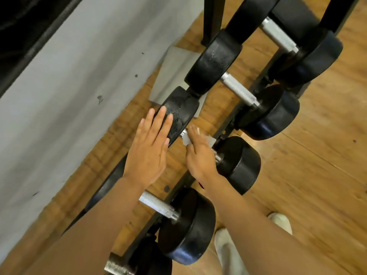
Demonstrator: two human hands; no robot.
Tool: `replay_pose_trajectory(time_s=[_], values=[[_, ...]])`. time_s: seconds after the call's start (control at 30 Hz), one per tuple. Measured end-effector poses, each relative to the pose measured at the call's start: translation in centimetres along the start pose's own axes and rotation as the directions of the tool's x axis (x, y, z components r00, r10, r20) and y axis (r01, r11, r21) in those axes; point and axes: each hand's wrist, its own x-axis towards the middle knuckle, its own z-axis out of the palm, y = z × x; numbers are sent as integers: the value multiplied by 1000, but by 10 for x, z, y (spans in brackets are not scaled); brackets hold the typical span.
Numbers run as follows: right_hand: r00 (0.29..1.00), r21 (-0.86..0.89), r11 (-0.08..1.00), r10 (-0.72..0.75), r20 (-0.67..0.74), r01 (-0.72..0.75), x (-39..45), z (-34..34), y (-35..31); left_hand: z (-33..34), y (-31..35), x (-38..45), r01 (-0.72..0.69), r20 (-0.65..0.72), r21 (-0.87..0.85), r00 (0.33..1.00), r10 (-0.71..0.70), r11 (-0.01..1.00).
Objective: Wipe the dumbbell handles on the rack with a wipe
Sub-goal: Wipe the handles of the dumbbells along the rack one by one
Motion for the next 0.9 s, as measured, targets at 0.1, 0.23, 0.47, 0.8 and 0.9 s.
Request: replay_pose_trajectory(time_s=[0.1, 0.23, 0.47, 0.8, 0.9], values=[[993, -22, 993, -118, 11, 118, 3, 8, -2, 0, 1, 0, -4, -6, 8, 1000, 4, 1000], [983, -195, 968, 133, -125, -156, -16, 9, 15, -1, 2, 0, -2, -8, -9, 1000, 2, 1000], [948, -47, 958, 270, -172, -281, -3, 9, 0, -2, 2, 1, 11, 3, -29, 1000, -11, 1000], [985, -78, 985, 146, -96, -154, -20, 2, 13, -4, 2, 1, 32, 16, -59, 999, -31, 998], [955, -130, 955, 246, -167, -268, -21, 4, 13, -2, 2, 1, 26, 14, -41, 1000, -25, 999]])
